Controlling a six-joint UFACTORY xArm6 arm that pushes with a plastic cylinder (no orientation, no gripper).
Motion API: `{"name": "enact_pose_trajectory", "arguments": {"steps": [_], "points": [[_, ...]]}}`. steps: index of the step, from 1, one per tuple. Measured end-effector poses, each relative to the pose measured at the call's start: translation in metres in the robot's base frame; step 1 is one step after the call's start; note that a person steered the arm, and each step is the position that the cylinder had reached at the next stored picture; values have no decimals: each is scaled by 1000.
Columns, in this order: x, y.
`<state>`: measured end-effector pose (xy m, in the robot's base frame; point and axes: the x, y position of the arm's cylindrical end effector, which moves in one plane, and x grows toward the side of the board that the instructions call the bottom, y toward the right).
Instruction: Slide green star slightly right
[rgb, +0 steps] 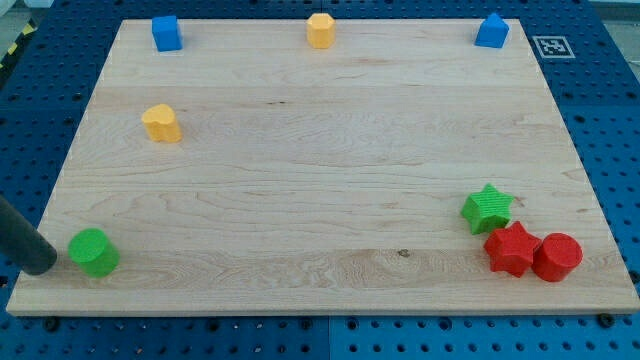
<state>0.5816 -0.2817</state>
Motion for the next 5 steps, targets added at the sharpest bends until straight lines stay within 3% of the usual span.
{"name": "enact_pose_trajectory", "arguments": {"steps": [5], "points": [[0, 89]]}}
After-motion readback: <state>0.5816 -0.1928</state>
